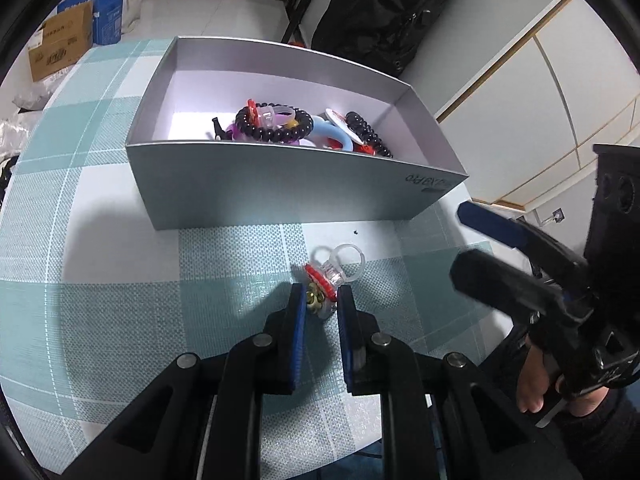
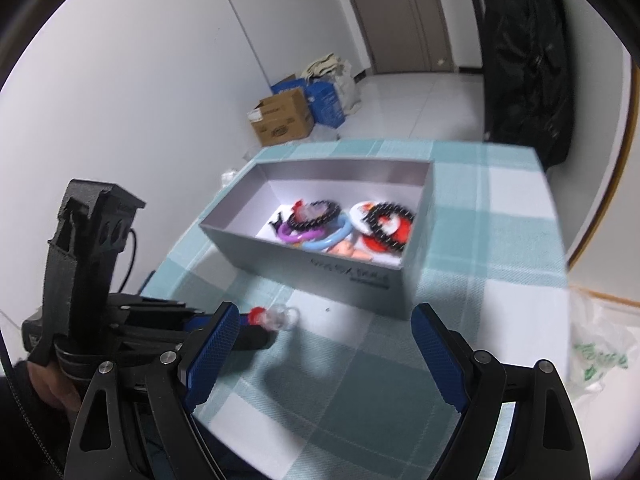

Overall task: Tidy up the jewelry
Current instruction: 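Grasp the small yellow charm on the table with the left tool, then grasp the red-capped clear charm with the right tool while the left holds the yellow charm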

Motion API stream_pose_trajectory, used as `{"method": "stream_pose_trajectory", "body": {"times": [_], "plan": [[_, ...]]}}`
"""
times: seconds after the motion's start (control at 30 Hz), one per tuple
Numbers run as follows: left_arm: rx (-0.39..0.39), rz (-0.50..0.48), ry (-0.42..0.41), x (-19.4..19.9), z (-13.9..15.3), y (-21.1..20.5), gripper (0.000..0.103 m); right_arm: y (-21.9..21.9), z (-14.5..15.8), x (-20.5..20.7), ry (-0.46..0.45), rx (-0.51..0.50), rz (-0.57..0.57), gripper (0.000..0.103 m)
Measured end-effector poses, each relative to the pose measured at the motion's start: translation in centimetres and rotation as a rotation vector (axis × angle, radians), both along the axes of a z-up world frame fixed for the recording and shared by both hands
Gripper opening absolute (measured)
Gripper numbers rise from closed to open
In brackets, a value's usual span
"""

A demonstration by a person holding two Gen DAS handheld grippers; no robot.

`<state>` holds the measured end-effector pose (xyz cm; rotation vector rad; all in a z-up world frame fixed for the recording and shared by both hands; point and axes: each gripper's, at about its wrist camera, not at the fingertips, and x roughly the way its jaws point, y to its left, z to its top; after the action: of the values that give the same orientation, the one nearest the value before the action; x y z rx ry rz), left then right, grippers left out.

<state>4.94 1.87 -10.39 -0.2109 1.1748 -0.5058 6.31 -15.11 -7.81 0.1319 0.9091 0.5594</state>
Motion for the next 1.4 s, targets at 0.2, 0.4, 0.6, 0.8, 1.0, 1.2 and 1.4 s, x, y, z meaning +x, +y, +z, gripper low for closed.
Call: {"method": "stream_pose_trajectory", "body": {"times": [0.2,0.4,0.6,0.8,1.0,1.2,1.4], "plan": [[0.039,-0.029,-0.014,0.1,0.2,-0.8,0.011,0.5,-1.5,0.6,0.101,0.092,0.042,0.078],[0.073,-0.075,-0.036,-0.2,0.3,-1.4,0.011,1.6,-2.9,1.4,0.186,0.122,0.049,0.055],[0.082,-0.099,-0.012,-0.7,0.3,-0.1,0.011,4.0,-2.8,1.1,0.159,0.04,0.1,0.041],[0.1,-0.114,-0.007,-0.5,0.2,0.0,0.011,4.9,-2.8,0.3,0.121,-0.006,0.144,0.023],[0.118,-0.104,-0.003,-0.5,0.2,0.6,0.011,5.2,-2.1,-0.8,0.069,-0.036,0.181,0.004],[0.126,-0.094,-0.016,-0.7,0.1,0.4,0.011,5.3,-2.1,-1.1,0.056,-0.048,0.198,0.002],[0.142,-0.091,-0.035,-0.6,0.0,0.1,0.011,4.1,-1.7,-1.2,0.057,-0.012,0.165,0.001]]}}
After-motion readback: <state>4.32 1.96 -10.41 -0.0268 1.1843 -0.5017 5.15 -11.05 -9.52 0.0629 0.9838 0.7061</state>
